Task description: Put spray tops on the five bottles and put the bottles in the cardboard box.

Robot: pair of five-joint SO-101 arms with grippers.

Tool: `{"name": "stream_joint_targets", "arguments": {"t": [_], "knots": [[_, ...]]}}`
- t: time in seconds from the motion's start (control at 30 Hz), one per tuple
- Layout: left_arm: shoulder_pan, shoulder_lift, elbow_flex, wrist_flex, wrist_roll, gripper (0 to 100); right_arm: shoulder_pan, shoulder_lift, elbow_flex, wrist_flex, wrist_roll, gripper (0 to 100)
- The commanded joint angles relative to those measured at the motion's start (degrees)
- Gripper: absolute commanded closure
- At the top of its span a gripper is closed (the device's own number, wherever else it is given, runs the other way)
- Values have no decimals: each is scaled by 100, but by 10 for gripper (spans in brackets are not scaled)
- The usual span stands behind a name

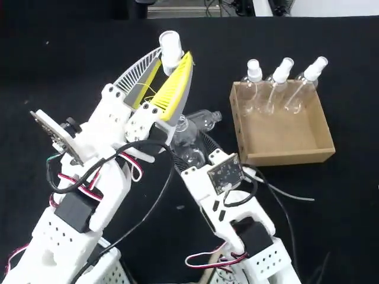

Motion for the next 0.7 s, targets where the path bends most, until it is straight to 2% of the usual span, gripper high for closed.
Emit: {"name": "stream_joint_targets", "arguments": {"t": [0.0, 0.13, 0.67], "knots": [[57, -88, 75, 396, -9, 970, -44, -664, -347, -167, -26, 988], [66, -88, 48, 774, 0, 970, -44, -664, -356, -167, -26, 988], [57, -97, 954, 809, -44, 966, -53, -664, -356, -158, -26, 988]]}}
